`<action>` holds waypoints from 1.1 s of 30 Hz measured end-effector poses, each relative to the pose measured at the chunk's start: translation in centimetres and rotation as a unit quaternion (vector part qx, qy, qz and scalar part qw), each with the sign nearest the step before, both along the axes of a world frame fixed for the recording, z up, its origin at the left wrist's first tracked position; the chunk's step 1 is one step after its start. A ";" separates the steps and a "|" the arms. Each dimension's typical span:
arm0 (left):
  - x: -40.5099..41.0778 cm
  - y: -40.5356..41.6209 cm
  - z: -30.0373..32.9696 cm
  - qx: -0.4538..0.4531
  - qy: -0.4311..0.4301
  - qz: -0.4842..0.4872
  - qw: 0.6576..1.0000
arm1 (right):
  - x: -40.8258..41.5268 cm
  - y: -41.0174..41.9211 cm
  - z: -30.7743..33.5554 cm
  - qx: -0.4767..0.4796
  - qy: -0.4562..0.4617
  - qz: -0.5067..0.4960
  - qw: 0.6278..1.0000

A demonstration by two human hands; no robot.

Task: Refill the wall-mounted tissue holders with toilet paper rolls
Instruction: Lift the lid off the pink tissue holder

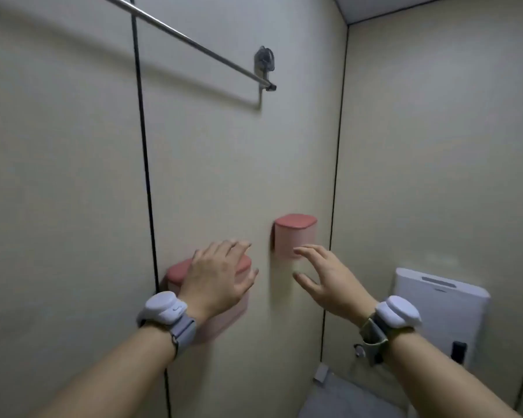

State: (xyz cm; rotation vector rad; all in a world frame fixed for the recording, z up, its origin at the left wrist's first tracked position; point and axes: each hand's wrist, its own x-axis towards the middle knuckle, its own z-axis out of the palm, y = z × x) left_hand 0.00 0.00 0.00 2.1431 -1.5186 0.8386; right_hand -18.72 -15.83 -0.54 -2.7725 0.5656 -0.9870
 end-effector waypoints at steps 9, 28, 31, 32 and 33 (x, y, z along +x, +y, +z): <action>4.8 2.6 -4.4 -0.016 0.033 0.062 0.997 | 10.1 -3.5 -3.2 0.083 0.029 0.177 0.980; 2.2 1.7 -6.0 -0.182 0.247 0.150 0.940 | 17.7 -8.7 -5.5 0.370 0.021 0.468 0.803; 2.2 2.0 -4.8 -0.156 0.232 0.140 0.950 | 18.3 -8.9 -5.8 0.385 0.009 0.485 0.785; 2.1 2.0 -4.5 -0.151 0.234 0.138 0.951 | 18.4 -9.0 -5.8 0.385 0.005 0.489 0.783; 2.1 2.0 -4.4 -0.150 0.234 0.137 0.951 | 18.4 -9.1 -5.7 0.384 0.004 0.492 0.781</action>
